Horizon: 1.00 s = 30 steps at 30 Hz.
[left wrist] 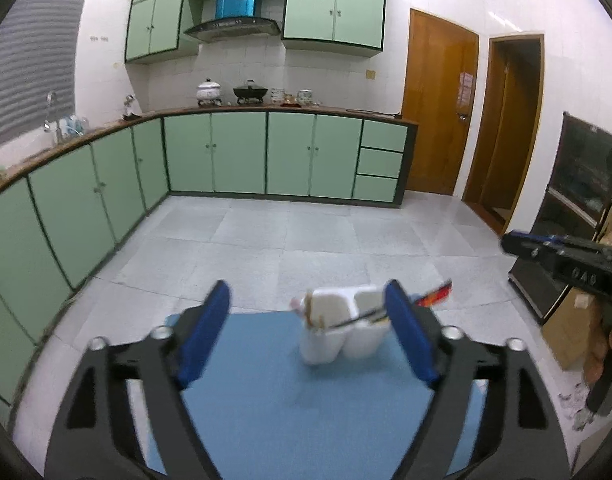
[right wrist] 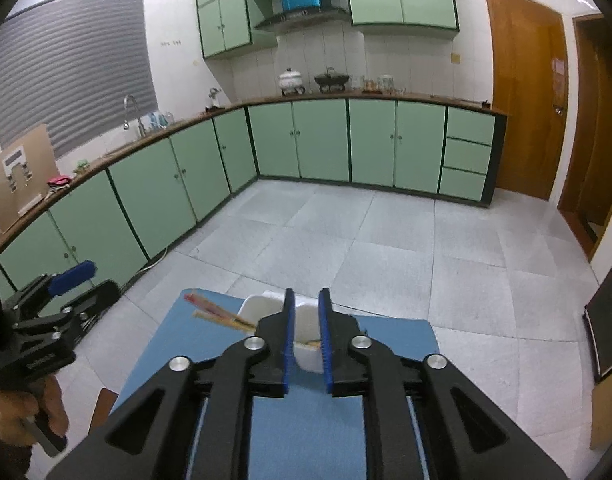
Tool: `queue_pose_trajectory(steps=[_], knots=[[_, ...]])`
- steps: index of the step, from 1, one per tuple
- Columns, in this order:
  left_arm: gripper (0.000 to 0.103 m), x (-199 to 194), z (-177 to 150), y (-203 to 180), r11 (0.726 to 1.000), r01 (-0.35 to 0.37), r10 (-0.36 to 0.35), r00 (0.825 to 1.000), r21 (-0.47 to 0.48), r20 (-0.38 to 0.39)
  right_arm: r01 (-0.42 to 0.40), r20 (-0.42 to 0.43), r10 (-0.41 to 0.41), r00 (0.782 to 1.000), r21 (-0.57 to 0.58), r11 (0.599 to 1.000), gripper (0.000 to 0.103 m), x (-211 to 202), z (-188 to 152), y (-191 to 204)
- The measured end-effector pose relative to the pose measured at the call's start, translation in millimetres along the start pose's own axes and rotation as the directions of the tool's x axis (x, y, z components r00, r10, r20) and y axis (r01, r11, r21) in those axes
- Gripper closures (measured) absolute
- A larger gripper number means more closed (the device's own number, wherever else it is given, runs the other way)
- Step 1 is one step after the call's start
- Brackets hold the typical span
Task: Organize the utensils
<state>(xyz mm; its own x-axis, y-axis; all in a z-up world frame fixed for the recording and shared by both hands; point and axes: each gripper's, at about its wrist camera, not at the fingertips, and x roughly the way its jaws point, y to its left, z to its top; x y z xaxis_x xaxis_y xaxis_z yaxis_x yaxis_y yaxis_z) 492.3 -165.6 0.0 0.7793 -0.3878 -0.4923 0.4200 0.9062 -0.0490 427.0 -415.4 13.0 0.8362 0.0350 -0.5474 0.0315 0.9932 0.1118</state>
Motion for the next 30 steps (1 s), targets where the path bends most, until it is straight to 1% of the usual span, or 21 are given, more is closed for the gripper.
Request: queue_pose_trajectory(steps=[1, 2, 3, 4, 5, 7, 8, 10, 12, 14, 17, 20, 22, 23, 24, 25, 28, 30], knots=[[0.015, -14.6, -7.8, 0.6, 1.000, -0.010, 0.010, 1.000, 0.008, 0.010, 0.006, 0.027, -0.006, 1.000, -0.005, 1.000, 0.070, -15.6, -12.0, 4.1], [0.014, -26.0, -14.1, 1.4, 1.000, -0.016, 0.016, 1.000, 0.013, 0.018, 0.022, 0.053, -0.022, 0.998, -0.013, 1.000, 0.062, -30.8, -25.0, 8.8], [0.012, -45.2, -26.3, 2.4, 0.999, -0.032, 0.032, 0.999, 0.014, 0.031, 0.042, 0.081, -0.041, 0.996, -0.018, 0.999, 0.048, -46.0, -38.3, 13.4], [0.009, -59.5, -37.1, 3.1, 0.999, -0.040, 0.040, 0.999, 0.011, 0.033, 0.060, 0.111, -0.057, 0.992, -0.023, 0.998, 0.038, -59.7, -51.8, 19.3], [0.008, -69.3, -45.3, 2.6, 0.999, -0.046, 0.045, 0.999, 0.006, 0.030, 0.080, 0.141, -0.075, 0.987, -0.029, 0.996, 0.034, -76.3, -68.8, 26.5], [0.007, -95.8, -70.3, 2.7, 0.998, -0.061, 0.061, 0.998, -0.007, 0.017, 0.102, 0.181, -0.095, 0.979, -0.028, 0.994, 0.019, -104.2, -99.8, 39.6], [0.007, -109.6, -84.1, 2.1, 0.998, -0.066, 0.066, 0.998, -0.015, 0.008, 0.111, 0.193, -0.104, 0.976, -0.022, 0.994, 0.017, -119.8, -117.7, 45.6], [0.006, -132.6, -106.7, 1.1, 0.996, -0.080, 0.080, 0.997, -0.028, -0.004, 0.126, 0.193, -0.124, 0.973, 0.002, 0.992, 0.010, -144.4, -148.0, 53.6], [0.006, -160.0, -133.4, -3.5, 0.996, -0.092, 0.092, 0.996, -0.018, -0.011, 0.125, 0.169, -0.132, 0.977, 0.052, 0.991, 0.008, -168.1, -180.9, 59.6], [0.005, -184.4, -154.8, -7.5, 0.993, -0.117, 0.117, 0.993, -0.023, -0.004, 0.122, 0.135, -0.132, 0.982, 0.079, 0.989, 0.007, -187.1, -207.5, 68.1], [0.005, -219.5, -185.0, -15.6, 0.993, -0.111, 0.111, 0.994, -0.035, -0.001, 0.154, 0.113, -0.161, 0.980, 0.072, 0.985, 0.006, -213.3, -237.2, 85.9], [0.005, -245.0, -204.4, -20.4, 0.991, -0.130, 0.130, 0.992, -0.042, -0.007, 0.178, 0.077, -0.183, 0.980, 0.061, 0.982, 0.006, -229.8, -251.0, 101.4], [0.005, -264.1, -216.8, -24.1, 0.987, -0.151, 0.151, 0.988, -0.046, -0.014, 0.194, 0.037, -0.198, 0.979, 0.099, 0.976, 0.006, -240.6, -257.1, 107.8], [0.005, -274.1, -221.1, -25.0, 0.987, -0.148, 0.147, 0.989, -0.060, -0.017, 0.182, 0.039, -0.188, 0.981, 0.114, 0.977, 0.006, -248.8, -260.5, 110.2], [0.005, -284.9, -224.3, -26.5, 0.989, -0.135, 0.134, 0.991, -0.067, -0.016, 0.179, 0.047, -0.185, 0.982, 0.111, 0.978, 0.006, -257.0, -264.3, 114.6], [0.005, -295.0, -228.2, -28.6, 0.988, -0.137, 0.137, 0.991, -0.066, -0.010, 0.187, 0.058, -0.193, 0.980, 0.100, 0.977, 0.006, -264.3, -266.7, 117.7], [0.005, -323.0, -228.1, -34.3, 0.981, -0.190, 0.191, 0.982, -0.036, 0.018, 0.209, 0.116, -0.216, 0.970, 0.066, 0.976, 0.006, -287.8, -270.2, 129.0], [0.005, -340.7, -227.9, -36.9, 0.980, -0.198, 0.199, 0.979, -0.037, 0.032, 0.234, 0.149, -0.240, 0.959, 0.059, 0.971, 0.006, -300.1, -268.0, 134.8]])
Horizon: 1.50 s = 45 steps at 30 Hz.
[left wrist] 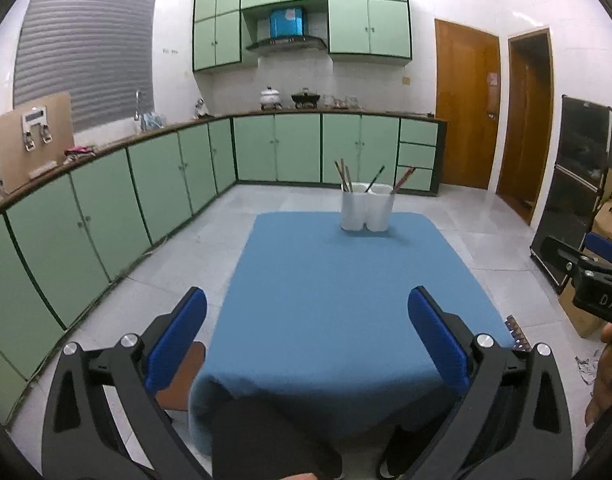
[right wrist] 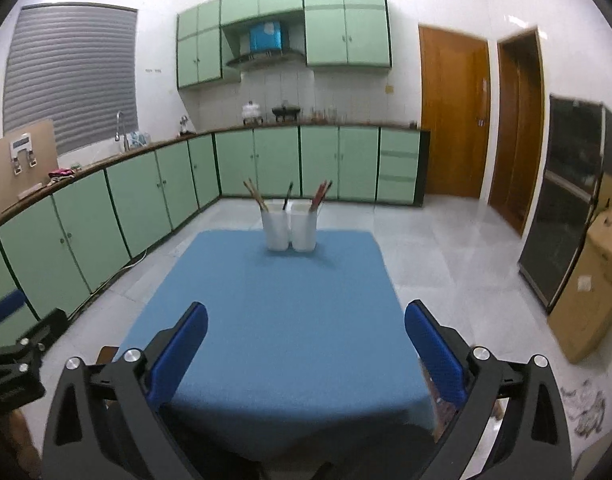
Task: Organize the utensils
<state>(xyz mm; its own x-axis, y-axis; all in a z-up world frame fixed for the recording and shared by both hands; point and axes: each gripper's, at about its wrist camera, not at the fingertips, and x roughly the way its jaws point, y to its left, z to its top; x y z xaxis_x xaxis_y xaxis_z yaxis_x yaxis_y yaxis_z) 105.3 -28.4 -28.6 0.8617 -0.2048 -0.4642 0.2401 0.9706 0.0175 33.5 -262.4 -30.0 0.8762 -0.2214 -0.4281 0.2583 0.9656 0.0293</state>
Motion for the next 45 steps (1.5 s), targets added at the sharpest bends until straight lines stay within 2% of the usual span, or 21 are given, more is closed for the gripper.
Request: queue_pose_trajectory(steps=[6, 10, 16, 27, 35, 45], knots=[[0.005, -36.8, 7.2, -2.5, 1.000, -0.014, 0.014, 0.999, 0.001, 0.047, 0.021, 0.050, -0.023, 0.998, 0.034, 0.999, 0.006, -25.5, 4.4, -5.0], [0.005, -48.4, 3.5, -4.0, 0.999, 0.040, -0.040, 0.999, -0.024, 0.037, 0.017, 0.053, -0.020, 0.998, 0.041, 0.999, 0.006, -33.5, 2.7, -5.9], [0.005, -62.5, -7.1, -7.9, 0.999, 0.036, -0.036, 0.999, -0.022, 0.034, 0.019, 0.066, -0.021, 0.998, 0.028, 0.999, 0.006, -43.4, -0.4, -3.5], [0.005, -67.9, -8.2, 0.6, 0.997, 0.035, -0.032, 0.999, -0.062, 0.042, 0.010, 0.067, -0.010, 0.998, 0.006, 1.000, 0.006, -49.8, -4.4, 2.5], [0.005, -73.5, -6.5, 0.5, 0.998, -0.005, 0.008, 0.999, -0.062, 0.047, 0.010, 0.078, -0.011, 0.997, 0.020, 1.000, 0.006, -53.4, -5.9, 4.4], [0.005, -80.5, -6.4, -0.9, 0.998, -0.006, 0.010, 0.998, -0.066, 0.061, 0.016, 0.105, -0.019, 0.994, 0.029, 0.999, 0.006, -64.8, -5.7, 2.8]])
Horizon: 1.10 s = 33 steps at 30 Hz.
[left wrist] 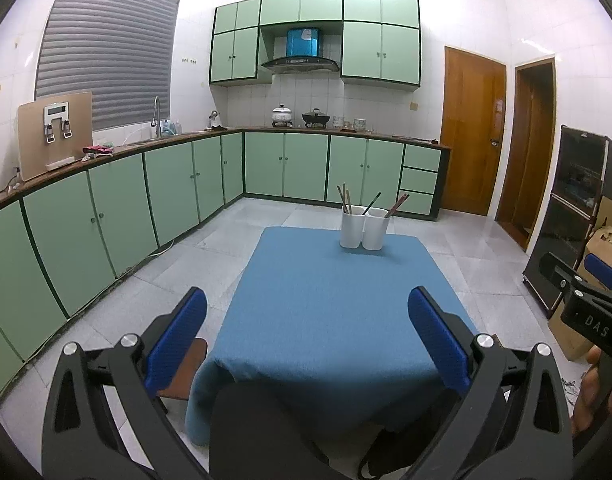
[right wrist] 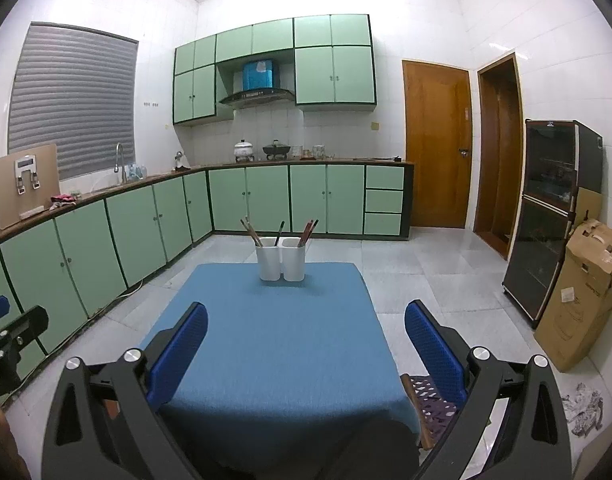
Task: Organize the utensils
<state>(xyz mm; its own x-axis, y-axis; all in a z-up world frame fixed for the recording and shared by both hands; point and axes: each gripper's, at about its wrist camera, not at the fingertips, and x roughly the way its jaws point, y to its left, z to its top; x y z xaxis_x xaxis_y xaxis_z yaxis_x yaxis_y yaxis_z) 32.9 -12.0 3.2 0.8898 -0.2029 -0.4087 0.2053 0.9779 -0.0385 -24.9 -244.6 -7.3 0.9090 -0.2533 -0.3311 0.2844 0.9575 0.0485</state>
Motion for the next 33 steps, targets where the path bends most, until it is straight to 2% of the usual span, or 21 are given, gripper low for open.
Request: queue_pose_trajectory(steps=[33], knots=[[0.005, 0.2, -3.0, 2.1, 1.000, 0.005, -0.005, 1.000, -0.006, -0.006, -0.001, 0.000, 0.001, 1.000, 0.004, 1.000, 0.006, -2.3, -0.9, -1.0]])
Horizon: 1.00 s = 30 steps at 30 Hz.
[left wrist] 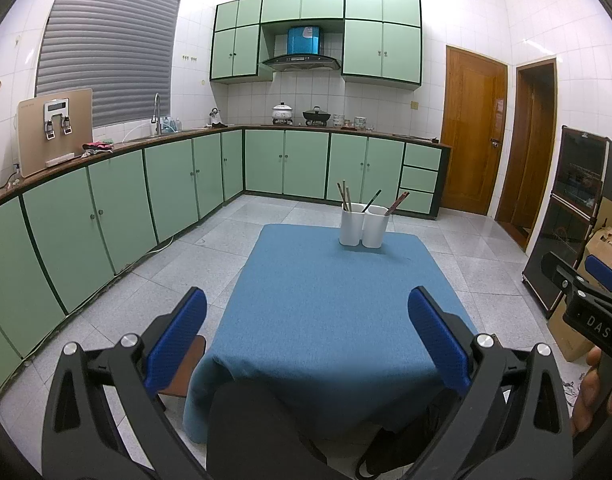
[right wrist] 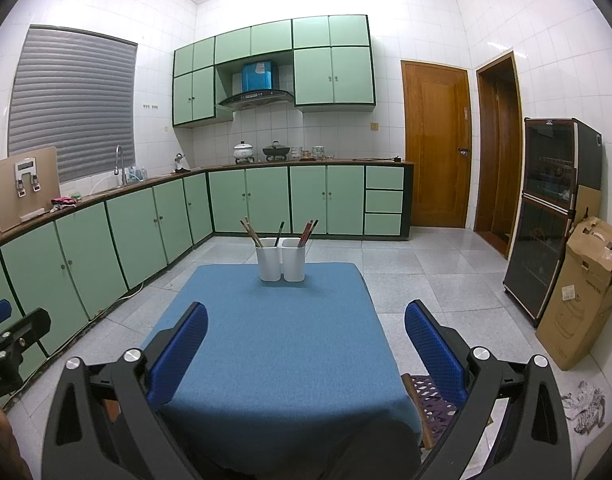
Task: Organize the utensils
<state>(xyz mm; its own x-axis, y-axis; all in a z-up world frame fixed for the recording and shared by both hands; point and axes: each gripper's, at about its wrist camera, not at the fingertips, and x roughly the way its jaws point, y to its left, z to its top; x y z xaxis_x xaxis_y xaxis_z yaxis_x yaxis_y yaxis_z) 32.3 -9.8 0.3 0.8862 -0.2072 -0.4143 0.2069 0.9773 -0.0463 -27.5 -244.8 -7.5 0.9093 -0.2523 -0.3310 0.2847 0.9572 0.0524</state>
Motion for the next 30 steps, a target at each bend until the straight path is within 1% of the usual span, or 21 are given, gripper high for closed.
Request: queue_pose_trajectory(steps=[30], knots=[[0.005, 0.4, -1.2, -1.6, 1.000, -0.001, 0.001, 1.000, 0.001, -0.001, -0.003, -0.004, 0.003, 1.000, 0.002, 1.000, 0.006, -1.0, 0.9, 3.9]])
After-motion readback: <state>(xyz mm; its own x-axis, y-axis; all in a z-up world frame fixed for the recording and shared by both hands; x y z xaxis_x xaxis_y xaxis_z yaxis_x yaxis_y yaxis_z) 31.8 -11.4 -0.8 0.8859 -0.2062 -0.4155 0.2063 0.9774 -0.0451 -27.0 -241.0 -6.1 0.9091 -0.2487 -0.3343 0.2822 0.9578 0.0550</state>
